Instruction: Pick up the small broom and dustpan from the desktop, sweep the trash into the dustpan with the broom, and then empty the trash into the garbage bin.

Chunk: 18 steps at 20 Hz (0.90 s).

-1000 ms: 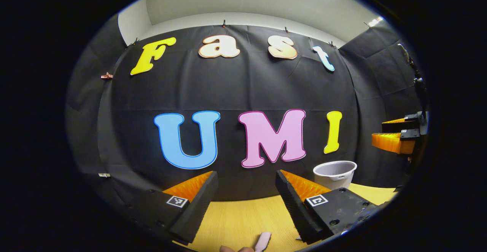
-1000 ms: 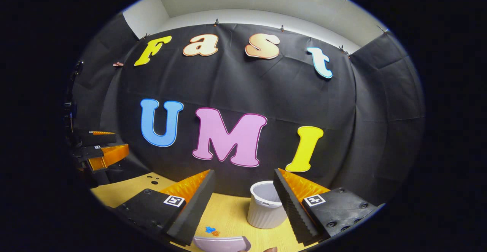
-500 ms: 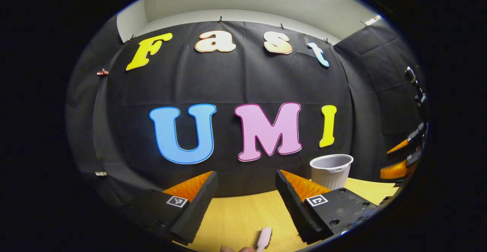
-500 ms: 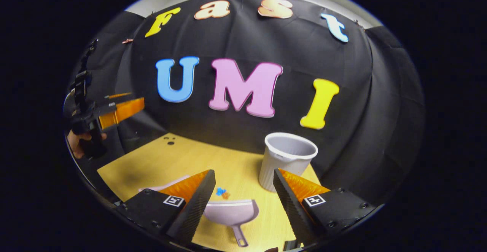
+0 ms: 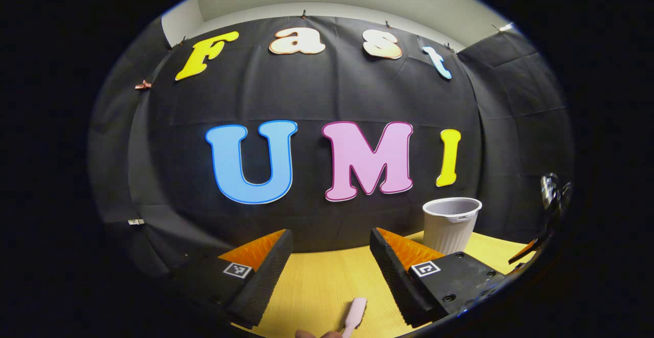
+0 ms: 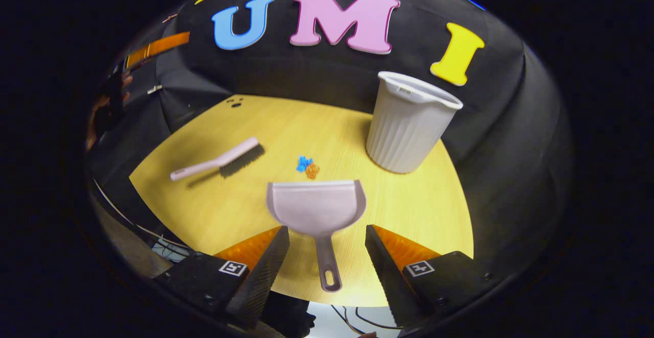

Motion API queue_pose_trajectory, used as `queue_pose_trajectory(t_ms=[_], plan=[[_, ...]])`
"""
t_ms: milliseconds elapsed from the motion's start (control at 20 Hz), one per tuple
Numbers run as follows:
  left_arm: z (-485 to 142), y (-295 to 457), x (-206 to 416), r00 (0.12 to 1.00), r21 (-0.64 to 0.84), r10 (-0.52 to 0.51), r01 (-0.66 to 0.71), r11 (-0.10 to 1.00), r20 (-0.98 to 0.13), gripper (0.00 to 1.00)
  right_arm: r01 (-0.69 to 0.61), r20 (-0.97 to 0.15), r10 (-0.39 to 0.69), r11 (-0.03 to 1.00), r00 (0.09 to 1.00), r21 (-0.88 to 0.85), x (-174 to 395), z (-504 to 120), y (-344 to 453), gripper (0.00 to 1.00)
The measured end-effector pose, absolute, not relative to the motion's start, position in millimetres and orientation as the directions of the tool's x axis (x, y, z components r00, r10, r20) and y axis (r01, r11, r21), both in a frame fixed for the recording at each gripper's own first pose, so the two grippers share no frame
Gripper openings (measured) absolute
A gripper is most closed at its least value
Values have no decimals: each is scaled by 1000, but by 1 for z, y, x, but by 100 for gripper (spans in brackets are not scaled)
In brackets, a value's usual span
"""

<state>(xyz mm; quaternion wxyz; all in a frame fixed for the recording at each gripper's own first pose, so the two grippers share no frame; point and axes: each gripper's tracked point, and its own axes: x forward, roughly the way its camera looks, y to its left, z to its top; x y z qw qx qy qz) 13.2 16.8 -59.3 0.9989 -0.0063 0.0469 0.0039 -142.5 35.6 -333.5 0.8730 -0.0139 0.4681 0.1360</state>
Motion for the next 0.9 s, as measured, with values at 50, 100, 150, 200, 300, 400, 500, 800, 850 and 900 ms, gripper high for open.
queue_pose_trajectory(t_ms=[50, 100, 150, 200, 300, 400, 500, 800, 850, 900], plan=[[-60, 18, 14, 995, -6, 22, -23, 1000, -100, 97, -254, -838, 234, 960, 493, 119, -146, -349, 38, 96], [-59, 20, 15, 994, 2, 30, -30, 1000, -102, 97, -258, -854, 246, 956, 458, 137, -149, -362, 43, 94], [-59, 20, 15, 994, 14, 38, -36, 999, -101, 97, -257, -872, 249, 955, 420, 149, -152, -375, 46, 92], [-58, 21, 16, 994, 26, 47, -44, 999, -100, 97, -260, -885, 252, 953, 391, 156, -153, -387, 49, 91], [-61, 22, 16, 992, 30, 64, -61, 998, -110, 97, -264, -917, 232, 953, 324, 148, -158, -411, 49, 90], [-65, 21, 16, 989, 14, 75, -73, 997, -128, 97, -252, -933, 234, 953, 273, 166, -159, -428, 53, 83], [-66, 22, 16, 987, 14, 84, -83, 996, -136, 97, -245, -940, 241, 952, 242, 181, -157, -440, 59, 81], [-73, 32, 17, 980, 27, 120, -117, 993, -156, 97, -241, -957, 240, 950, 162, 197, -148, -466, 64, 80], [-76, 33, 17, 979, 28, 125, -122, 992, -161, 97, -236, -959, 234, 952, 162, 193, -145, -466, 62, 81], [-76, 34, 17, 978, 28, 128, -126, 992, -164, 97, -236, -959, 237, 952, 158, 197, -144, -470, 62, 77]])
